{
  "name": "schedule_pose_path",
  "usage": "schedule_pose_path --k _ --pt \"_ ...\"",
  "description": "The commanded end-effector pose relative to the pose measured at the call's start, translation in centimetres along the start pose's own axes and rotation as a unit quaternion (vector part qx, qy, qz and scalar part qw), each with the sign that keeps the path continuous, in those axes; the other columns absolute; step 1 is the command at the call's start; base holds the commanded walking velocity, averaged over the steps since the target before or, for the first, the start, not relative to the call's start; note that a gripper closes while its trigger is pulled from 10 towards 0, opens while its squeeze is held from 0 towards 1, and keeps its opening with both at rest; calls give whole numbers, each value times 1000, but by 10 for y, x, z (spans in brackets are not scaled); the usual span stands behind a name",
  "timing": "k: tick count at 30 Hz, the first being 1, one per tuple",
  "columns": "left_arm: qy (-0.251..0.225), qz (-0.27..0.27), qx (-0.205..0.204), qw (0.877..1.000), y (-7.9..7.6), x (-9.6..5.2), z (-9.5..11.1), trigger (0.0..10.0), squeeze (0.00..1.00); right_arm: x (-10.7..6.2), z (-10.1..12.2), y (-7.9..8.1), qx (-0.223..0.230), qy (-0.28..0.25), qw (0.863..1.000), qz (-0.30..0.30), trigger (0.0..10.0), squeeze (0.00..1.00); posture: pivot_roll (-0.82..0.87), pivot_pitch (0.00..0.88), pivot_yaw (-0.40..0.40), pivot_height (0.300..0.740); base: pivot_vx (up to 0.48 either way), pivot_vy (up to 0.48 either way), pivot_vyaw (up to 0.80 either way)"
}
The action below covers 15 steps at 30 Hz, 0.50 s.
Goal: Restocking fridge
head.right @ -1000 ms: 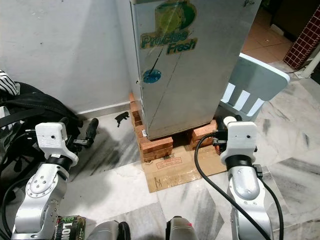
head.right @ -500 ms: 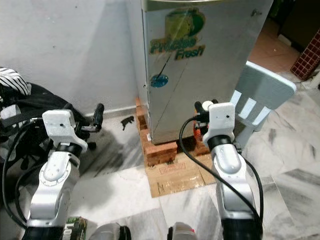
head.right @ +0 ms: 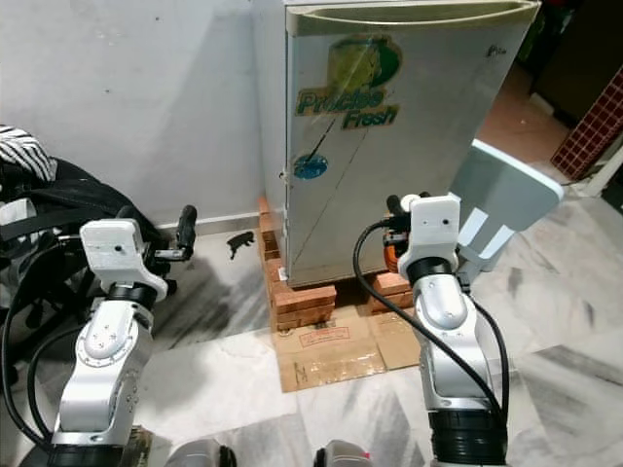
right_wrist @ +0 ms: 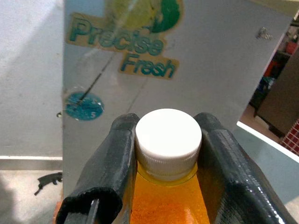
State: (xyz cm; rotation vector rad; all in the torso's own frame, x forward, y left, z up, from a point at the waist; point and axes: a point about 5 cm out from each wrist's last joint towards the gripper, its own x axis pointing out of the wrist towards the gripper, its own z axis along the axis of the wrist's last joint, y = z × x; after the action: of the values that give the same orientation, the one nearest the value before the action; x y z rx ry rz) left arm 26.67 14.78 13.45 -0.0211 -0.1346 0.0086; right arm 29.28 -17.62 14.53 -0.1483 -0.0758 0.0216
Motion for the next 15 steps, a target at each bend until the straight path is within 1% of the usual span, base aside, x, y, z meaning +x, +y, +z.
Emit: schedule_pose_path --k 1,8,10,12,14,15 --pt "-2 -2 -1 1000 -2 0 0 10000 0 4 7 -2 -2 -18 1000 0 10000 0 16 0 -95 740 0 0 0" --pt "2 8 4 1000 1 -2 -2 10000 0 5 7 -1 -3 -15 1000 0 10000 0 26 4 -101 740 0 0 0" --pt "9 6 -5 1000 3 -3 -2 10000 0 1 7 -1 -2 -19 1000 -4 10000 0 25 14 -86 740 0 0 0" --pt "13 3 -7 1000 5 -5 -3 10000 0 -3 8 -2 5 -24 1000 -6 10000 0 18 29 -52 740 0 0 0" --pt "18 -11 -15 1000 4 -6 -4 10000 0 -6 4 -2 18 -15 1000 -10 10000 0 13 35 -32 740 0 0 0" --pt "18 -11 -15 1000 4 -6 -4 10000 0 -6 4 -2 18 -15 1000 -10 10000 0 13 35 -32 740 0 0 0"
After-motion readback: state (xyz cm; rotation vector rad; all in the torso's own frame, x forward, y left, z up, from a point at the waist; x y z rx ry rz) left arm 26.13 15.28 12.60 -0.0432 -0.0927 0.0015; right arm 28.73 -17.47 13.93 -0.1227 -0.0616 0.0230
